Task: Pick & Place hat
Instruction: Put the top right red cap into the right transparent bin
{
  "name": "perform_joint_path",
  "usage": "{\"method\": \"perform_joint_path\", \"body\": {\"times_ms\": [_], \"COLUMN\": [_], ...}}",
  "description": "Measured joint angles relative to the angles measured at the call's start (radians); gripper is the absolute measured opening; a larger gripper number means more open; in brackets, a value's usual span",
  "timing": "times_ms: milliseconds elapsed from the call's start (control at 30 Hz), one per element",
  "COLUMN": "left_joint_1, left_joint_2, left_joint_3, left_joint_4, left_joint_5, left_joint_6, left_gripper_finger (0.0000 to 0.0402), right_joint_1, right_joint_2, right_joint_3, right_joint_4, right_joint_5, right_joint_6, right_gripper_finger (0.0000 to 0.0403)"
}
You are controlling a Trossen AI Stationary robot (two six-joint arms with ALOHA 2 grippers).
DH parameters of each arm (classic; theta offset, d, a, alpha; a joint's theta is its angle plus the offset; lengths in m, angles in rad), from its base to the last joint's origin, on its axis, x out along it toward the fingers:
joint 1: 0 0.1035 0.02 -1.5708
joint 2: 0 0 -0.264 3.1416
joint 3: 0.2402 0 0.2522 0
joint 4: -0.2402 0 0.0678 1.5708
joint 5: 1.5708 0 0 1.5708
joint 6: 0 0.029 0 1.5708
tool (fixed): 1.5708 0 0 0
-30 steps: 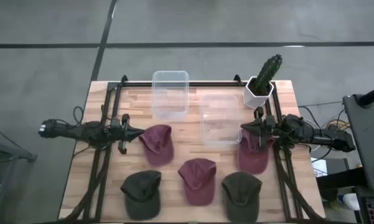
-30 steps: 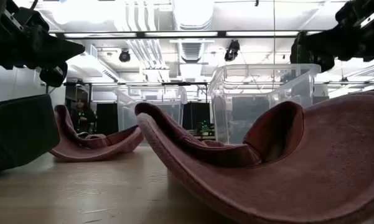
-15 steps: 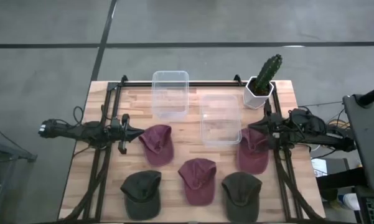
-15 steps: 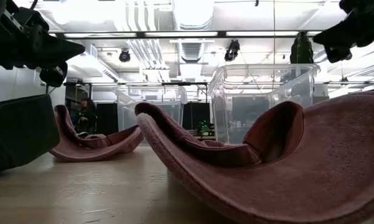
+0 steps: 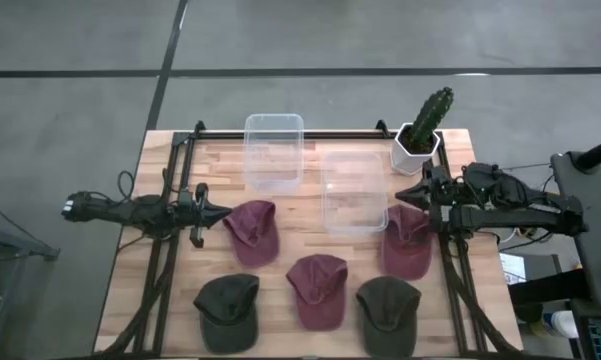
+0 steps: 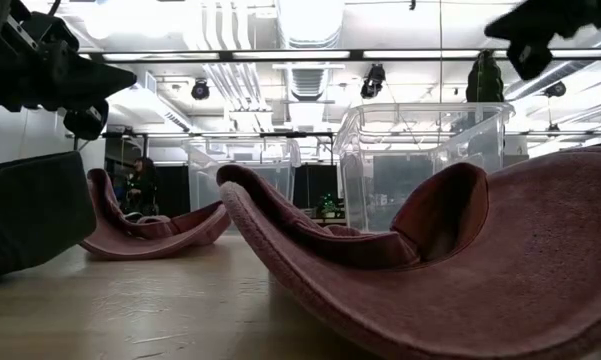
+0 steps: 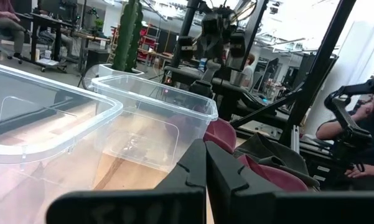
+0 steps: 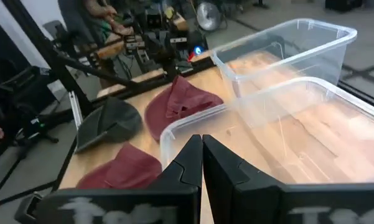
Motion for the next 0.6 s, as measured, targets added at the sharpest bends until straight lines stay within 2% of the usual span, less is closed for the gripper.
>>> {"method": "perform_joint_path", "body": {"times_ms": [100,200,367,433,533,600], "left_joint_1": [0.0,0.0,0.0,0.0,0.0,0.0], "left_joint_2": [0.0,0.0,0.0,0.0,0.002,0.003], "left_joint_3": [0.0,0.0,0.0,0.0,0.0,0.0], "left_joint_4": [0.0,0.0,0.0,0.0,0.0,0.0], "left_joint_5": [-0.001,-0.001,-0.001,-0.003,-0.004,-0.004], "left_joint_6": [-0.001,-0.001,0.0,0.003,0.004,0.004], "left_gripper_finger": [0.0,0.0,0.0,0.0,0.0,0.0], "right_joint_1": [0.0,0.0,0.0,0.0,0.001,0.008], "right_joint_2": [0.122,0.258,0.456,0.492,0.482,0.48], "right_joint_3": [0.145,0.298,0.475,0.487,0.473,0.459], "right_joint_4": [-0.188,-0.532,-1.086,-1.088,-0.96,-0.94], "right_joint_5": [-0.007,-0.007,-0.013,-0.033,-0.14,-0.189], "right_joint_6": [0.042,0.128,0.446,0.558,0.615,0.681], "right_gripper_finger": [0.0009,0.0009,0.0009,0.0009,0.0009,0.0009]}}
